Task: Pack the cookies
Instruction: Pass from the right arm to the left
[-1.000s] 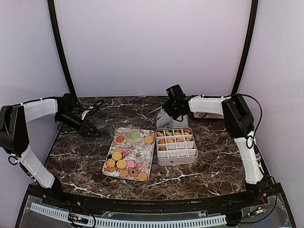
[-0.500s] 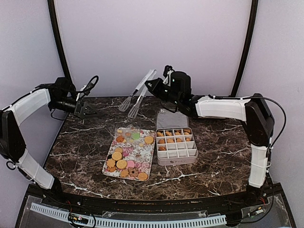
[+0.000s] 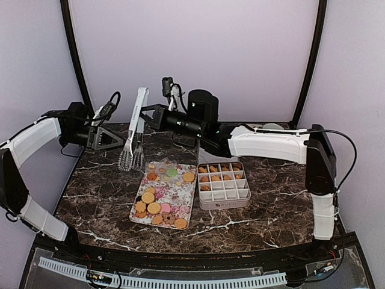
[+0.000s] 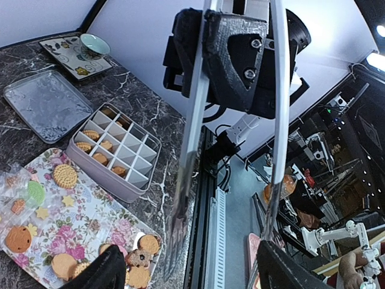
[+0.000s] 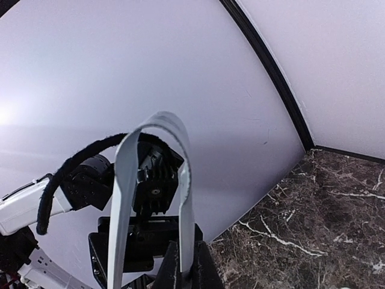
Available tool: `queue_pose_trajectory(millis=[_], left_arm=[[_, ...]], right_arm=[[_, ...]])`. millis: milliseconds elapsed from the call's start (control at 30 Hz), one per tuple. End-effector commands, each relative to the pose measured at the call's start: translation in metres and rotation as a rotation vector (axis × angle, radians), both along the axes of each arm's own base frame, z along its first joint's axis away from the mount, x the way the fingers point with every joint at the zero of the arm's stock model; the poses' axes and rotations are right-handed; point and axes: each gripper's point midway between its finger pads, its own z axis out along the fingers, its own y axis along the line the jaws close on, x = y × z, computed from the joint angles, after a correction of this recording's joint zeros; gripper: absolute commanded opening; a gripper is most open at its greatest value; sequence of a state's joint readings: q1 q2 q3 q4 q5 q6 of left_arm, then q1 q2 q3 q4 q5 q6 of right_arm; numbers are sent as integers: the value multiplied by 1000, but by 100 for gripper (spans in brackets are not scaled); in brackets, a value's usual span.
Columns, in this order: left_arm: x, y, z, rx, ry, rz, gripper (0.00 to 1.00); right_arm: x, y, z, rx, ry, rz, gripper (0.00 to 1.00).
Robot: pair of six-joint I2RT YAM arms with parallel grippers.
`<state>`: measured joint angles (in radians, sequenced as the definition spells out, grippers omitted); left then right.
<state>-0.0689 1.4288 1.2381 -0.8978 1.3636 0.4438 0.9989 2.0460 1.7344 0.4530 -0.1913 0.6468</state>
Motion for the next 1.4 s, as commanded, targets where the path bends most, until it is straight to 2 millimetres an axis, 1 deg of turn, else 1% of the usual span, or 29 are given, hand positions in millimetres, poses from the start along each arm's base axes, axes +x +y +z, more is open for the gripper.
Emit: queue_pose_trajectory(millis=[0, 167, 333, 533, 600, 700, 767, 833, 867, 900, 967, 1000, 1100, 1167, 1200, 1233, 1267, 1333, 1367], left_arm=[[-27, -4, 19, -105, 3, -62, 76], [-41, -9, 19, -114, 2, -91, 65], [-45, -9, 10, -98, 11, -94, 55], [-51, -9, -1, -73, 13, -101, 32], [-52, -9, -4, -70, 21, -104, 29], [-53, -9, -6, -72, 31, -108, 25], [-54, -9, -5, -75, 25, -115, 14], [-56, -9, -5, -72, 17, -120, 6], [-57, -9, -6, -71, 17, -123, 5], [-58, -9, -6, -72, 16, -123, 7], [-58, -9, -7, -75, 19, -123, 20], [-59, -9, -7, -77, 16, -125, 25], [-59, -9, -6, -81, 14, -125, 32], [-60, -9, -4, -87, 9, -128, 34], [-60, -9, -4, -89, 9, -130, 34], [-60, -9, -3, -92, 8, -130, 32], [-61, -9, -3, -94, 4, -132, 26], [-60, -9, -1, -98, 5, -133, 12], [-60, -9, 0, -99, 2, -134, 7]], right_arm=[[-6, 15, 17, 15, -86, 13, 0], [-6, 23, 19, -1, -120, -20, 0], [-1, 20, 21, -15, -143, -61, 0], [-4, 11, 29, 14, -159, -70, 0], [-7, 9, 33, 32, -161, -63, 0], [-11, 7, 39, 59, -161, -48, 0], [-13, 6, 43, 71, -160, -42, 0], [-15, 4, 48, 91, -160, -37, 0], [-16, 3, 51, 100, -161, -35, 0], [-17, 2, 54, 108, -164, -33, 0], [-18, 1, 58, 120, -165, -32, 0], [-19, -1, 60, 127, -169, -32, 0], [-21, -4, 66, 147, -177, -33, 0], [-22, -5, 68, 154, -180, -30, 0], [-23, -5, 69, 159, -183, -28, 0], [-24, -6, 70, 164, -187, -25, 0], [-25, -6, 71, 170, -190, -23, 0], [-27, -5, 72, 172, -194, -9, 0], [-28, -5, 72, 173, -196, -4, 0]])
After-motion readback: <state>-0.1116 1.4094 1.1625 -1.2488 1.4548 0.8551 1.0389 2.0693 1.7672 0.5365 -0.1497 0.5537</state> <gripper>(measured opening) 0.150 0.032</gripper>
